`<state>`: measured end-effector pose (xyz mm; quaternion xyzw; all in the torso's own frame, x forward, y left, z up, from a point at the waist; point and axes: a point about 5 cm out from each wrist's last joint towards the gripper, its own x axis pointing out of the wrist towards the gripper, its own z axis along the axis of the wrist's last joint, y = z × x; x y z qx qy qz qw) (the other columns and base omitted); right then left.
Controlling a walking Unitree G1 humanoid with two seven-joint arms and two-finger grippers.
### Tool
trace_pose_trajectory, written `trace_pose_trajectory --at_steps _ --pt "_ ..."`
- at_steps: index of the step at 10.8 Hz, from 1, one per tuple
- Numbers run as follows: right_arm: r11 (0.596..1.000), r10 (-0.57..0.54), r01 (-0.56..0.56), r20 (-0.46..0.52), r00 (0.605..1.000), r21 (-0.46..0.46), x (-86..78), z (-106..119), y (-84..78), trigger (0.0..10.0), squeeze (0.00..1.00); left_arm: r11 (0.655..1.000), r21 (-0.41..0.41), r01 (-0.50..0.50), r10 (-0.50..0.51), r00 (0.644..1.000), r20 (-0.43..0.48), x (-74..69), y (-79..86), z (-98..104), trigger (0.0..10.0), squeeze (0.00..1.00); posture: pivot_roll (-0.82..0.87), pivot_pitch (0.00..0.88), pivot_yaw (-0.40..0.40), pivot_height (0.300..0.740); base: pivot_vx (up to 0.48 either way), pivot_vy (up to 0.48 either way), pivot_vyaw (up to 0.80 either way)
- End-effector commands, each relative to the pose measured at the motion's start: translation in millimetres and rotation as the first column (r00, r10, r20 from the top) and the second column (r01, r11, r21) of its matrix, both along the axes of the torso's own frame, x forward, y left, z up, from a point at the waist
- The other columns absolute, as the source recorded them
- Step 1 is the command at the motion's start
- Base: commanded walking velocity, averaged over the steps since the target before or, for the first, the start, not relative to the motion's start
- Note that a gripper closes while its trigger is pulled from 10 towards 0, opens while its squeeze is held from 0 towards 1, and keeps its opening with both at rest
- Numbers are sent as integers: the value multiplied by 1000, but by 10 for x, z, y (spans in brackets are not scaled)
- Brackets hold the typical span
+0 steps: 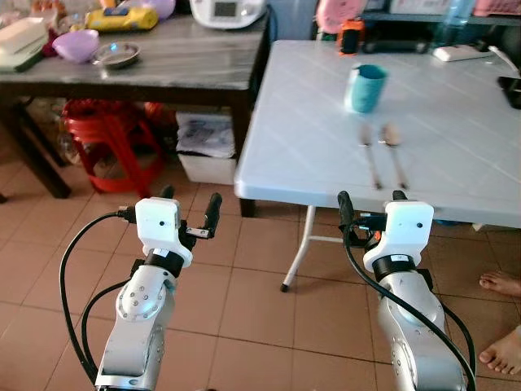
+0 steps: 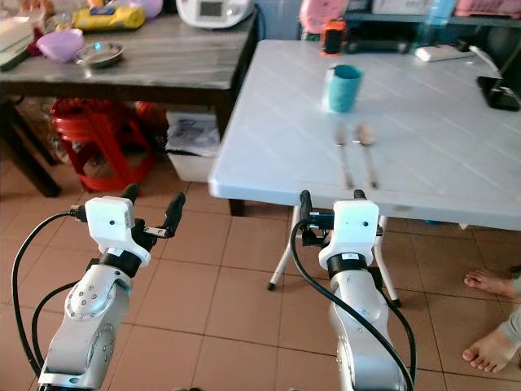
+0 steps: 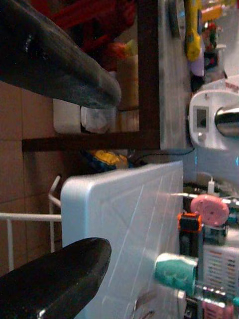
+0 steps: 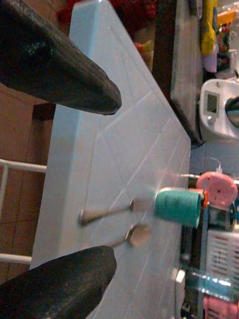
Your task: Setting the table
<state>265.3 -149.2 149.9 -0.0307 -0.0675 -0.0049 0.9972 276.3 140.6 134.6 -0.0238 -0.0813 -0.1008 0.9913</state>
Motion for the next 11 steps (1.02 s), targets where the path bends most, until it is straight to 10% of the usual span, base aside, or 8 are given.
trace_pose_trajectory --at_steps 1,11 --pt "1000 -2 2 -5 1000 -1 0 -9 -18 10000 0 1000 12 1 -1 1000 1 -14 -10 16 10000 0 -5 118 44 740 0 -480 0" --pt "1000 -12 12 -15 1000 9 16 -29 -26 10000 0 1000 5 11 -11 1000 5 4 -41 37 10000 0 -5 121 52 740 0 -96 0"
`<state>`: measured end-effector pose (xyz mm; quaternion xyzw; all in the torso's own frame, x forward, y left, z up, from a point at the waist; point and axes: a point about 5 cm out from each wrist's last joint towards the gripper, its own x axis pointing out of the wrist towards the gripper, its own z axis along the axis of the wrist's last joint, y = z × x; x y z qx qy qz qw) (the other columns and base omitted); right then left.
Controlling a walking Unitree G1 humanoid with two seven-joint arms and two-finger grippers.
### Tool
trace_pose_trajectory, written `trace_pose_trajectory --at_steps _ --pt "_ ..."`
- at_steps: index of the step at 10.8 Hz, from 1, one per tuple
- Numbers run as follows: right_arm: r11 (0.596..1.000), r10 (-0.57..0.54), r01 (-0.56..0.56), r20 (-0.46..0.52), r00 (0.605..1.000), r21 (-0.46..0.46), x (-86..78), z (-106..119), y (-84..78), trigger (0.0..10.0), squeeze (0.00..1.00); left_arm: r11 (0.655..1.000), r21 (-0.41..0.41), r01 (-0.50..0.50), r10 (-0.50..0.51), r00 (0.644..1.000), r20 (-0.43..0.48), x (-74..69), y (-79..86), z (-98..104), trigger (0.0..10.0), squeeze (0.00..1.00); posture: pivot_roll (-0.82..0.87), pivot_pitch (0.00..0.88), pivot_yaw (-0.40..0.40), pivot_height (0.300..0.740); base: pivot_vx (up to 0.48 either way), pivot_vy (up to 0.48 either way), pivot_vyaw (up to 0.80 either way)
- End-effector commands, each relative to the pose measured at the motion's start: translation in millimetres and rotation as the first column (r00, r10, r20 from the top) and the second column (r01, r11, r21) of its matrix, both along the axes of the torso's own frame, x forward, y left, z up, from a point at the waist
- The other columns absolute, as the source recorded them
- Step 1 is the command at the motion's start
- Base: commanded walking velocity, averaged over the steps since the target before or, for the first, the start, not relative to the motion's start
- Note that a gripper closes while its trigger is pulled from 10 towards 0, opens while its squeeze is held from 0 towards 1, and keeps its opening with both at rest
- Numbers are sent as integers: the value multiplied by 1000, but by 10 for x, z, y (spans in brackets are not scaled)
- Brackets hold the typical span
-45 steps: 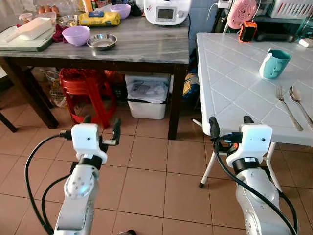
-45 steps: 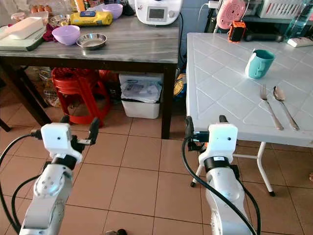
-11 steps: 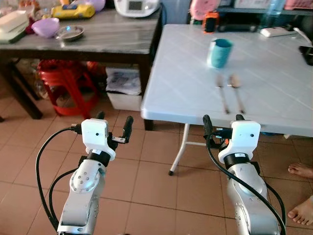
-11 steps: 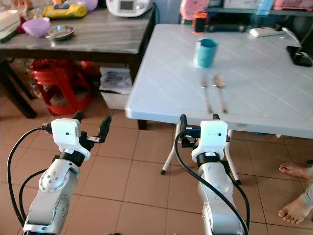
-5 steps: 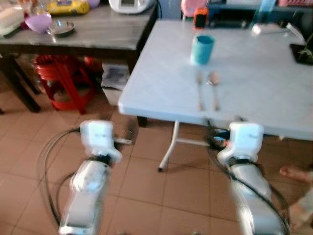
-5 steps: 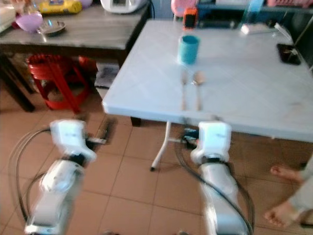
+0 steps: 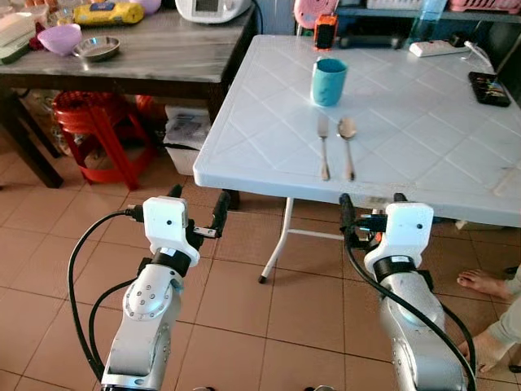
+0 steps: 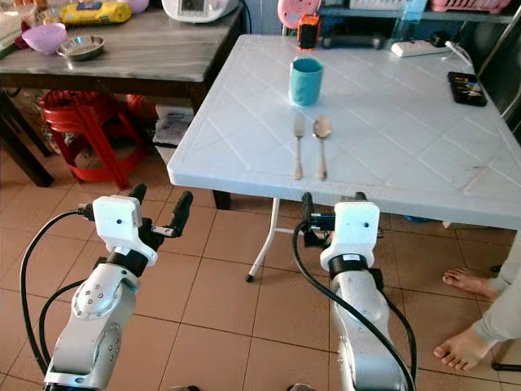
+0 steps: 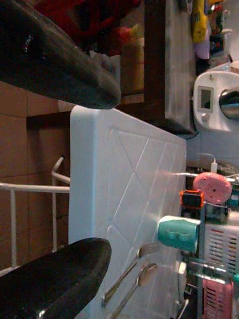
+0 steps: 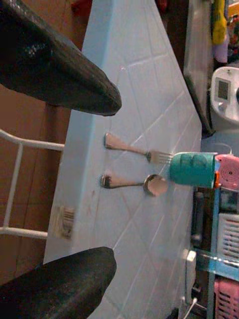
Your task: Setting the table
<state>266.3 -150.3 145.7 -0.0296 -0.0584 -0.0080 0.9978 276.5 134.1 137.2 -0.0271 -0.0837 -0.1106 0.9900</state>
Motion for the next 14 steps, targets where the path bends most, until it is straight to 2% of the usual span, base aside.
trace_pose_trajectory --at_steps 1,3,8,14 --pt "1000 -6 6 0 1000 10 6 6 -9 10000 0 1000 14 -3 3 1000 -1 6 21 9 10000 0 -6 120 54 740 0 0 -731" --pt "1000 -8 8 0 1000 8 3 1 -12 10000 0 1000 14 3 -3 1000 -1 6 13 9 10000 0 -5 122 54 740 0 0 -606" --pt "1000 -8 8 3 1000 -3 -4 3 -18 10000 0 999 -3 46 -46 999 6 -14 -25 20 10000 0 -7 123 55 740 0 0 0" --pt "1000 -16 16 14 1000 -11 -4 23 -32 10000 0 998 -6 67 -67 998 3 -33 -42 9 10000 0 -9 129 54 740 303 0 0"
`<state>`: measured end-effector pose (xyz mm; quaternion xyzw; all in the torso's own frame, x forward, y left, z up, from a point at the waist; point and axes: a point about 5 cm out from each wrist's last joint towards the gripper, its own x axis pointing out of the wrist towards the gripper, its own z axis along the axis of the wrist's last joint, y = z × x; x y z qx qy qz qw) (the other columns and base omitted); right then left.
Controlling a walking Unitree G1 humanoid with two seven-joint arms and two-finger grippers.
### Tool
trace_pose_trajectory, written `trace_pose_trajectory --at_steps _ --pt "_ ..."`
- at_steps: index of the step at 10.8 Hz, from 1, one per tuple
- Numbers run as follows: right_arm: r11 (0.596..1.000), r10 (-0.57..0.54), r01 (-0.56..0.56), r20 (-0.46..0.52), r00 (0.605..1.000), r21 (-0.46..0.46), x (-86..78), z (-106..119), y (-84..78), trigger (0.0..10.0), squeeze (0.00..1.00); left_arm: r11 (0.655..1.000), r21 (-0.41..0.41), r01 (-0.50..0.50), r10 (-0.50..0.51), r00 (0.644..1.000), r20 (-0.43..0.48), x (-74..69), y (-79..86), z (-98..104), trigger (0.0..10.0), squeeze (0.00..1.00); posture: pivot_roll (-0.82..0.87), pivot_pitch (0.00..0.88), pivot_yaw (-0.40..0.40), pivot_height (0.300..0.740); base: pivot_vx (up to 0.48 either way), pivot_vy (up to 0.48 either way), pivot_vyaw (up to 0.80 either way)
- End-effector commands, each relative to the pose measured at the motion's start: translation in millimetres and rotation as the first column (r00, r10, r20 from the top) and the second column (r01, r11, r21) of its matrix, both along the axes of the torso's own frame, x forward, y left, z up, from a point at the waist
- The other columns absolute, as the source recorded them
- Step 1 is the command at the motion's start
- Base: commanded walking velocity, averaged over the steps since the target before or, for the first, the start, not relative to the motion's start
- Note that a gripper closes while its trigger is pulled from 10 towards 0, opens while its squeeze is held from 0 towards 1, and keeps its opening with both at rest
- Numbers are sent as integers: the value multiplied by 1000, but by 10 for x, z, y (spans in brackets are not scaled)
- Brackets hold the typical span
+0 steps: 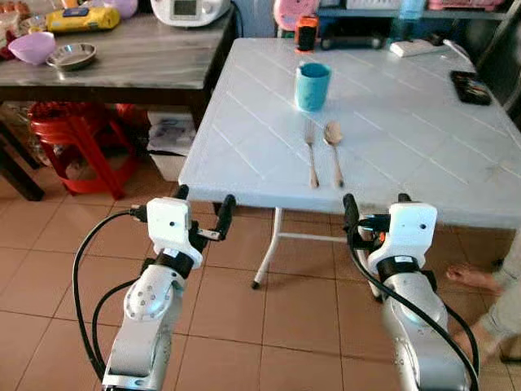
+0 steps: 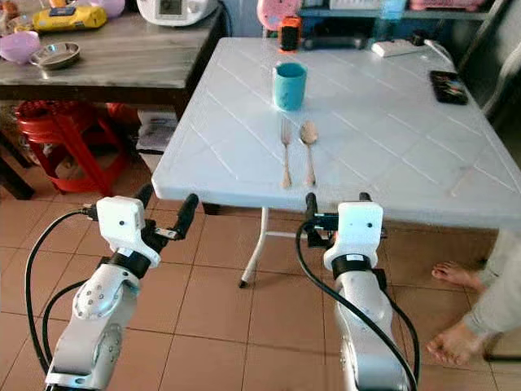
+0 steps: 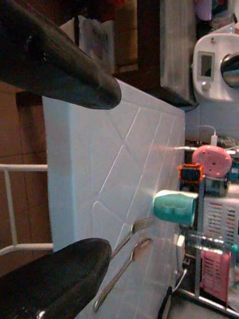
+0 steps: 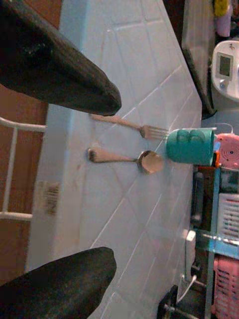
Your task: Setting the table
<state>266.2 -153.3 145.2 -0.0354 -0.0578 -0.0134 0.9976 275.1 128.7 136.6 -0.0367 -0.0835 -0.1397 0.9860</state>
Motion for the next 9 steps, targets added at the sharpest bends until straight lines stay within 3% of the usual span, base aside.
trace_pose_trajectory --at_steps 1,9 --pt "1000 -3 3 14 1000 0 -9 27 0 10000 0 1000 6 7 -7 1000 2 -23 10 11 10000 0 -10 130 53 740 315 0 0" --pt "1000 1 -1 10 1000 -13 -3 7 -2 10000 0 1000 20 17 -16 1000 -5 -20 22 -11 10000 0 -11 124 52 740 317 0 0"
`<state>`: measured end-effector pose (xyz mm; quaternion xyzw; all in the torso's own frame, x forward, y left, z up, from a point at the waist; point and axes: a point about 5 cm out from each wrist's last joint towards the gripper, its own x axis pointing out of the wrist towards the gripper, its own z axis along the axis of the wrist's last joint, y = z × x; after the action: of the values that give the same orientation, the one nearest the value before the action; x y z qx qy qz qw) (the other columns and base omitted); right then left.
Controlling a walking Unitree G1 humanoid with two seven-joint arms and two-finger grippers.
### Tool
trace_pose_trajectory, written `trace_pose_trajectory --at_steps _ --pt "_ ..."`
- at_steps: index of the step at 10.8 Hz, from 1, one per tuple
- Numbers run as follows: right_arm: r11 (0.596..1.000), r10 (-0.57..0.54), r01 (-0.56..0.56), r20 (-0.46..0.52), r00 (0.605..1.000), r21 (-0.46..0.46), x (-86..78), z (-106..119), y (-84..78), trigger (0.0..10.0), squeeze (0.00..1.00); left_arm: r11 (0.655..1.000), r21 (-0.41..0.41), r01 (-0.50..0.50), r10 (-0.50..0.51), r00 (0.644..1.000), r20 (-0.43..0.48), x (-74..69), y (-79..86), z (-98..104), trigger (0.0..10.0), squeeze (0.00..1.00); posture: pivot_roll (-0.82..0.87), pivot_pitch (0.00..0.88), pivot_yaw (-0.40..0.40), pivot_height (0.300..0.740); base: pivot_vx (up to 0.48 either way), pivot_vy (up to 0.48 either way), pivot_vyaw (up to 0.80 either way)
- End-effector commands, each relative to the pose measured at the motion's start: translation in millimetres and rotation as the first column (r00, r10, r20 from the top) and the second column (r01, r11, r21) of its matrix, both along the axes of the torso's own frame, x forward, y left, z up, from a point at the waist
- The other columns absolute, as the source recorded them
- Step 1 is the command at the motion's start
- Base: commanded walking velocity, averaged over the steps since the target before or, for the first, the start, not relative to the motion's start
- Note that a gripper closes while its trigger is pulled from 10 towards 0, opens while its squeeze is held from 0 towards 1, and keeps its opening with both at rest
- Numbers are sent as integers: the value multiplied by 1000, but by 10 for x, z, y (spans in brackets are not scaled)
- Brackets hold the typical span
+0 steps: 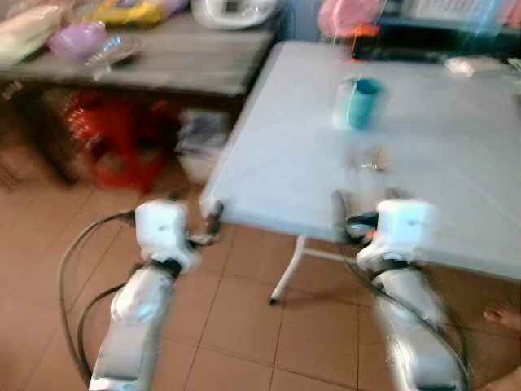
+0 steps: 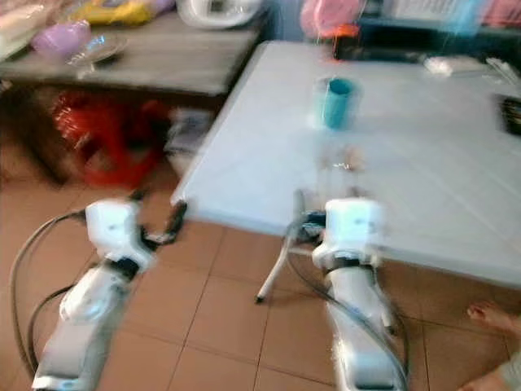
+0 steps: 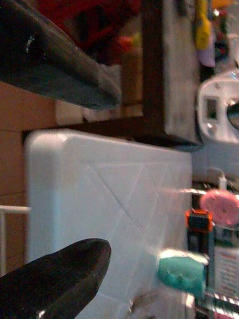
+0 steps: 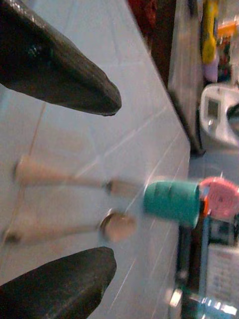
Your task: Setting the table
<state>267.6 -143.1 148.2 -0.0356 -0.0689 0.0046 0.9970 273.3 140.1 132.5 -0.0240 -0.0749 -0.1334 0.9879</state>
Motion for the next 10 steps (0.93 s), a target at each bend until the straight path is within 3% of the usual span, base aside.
trace_pose_trajectory --at_steps 1,6,10 --pt "999 -34 34 -7 999 -12 -14 -19 -98 10000 0 999 -7 35 -35 999 10 0 -98 31 10000 0 -11 124 51 740 319 0 0" --pt "999 -33 33 -1 999 -13 -8 -17 -93 10000 0 999 -6 37 -37 999 9 1 -107 24 10000 0 -10 122 52 740 321 0 0" --pt "999 -39 39 -4 999 -2 -17 -11 -89 10000 0 995 21 97 -96 995 -28 -83 -93 -89 10000 0 -10 133 53 740 0 0 0"
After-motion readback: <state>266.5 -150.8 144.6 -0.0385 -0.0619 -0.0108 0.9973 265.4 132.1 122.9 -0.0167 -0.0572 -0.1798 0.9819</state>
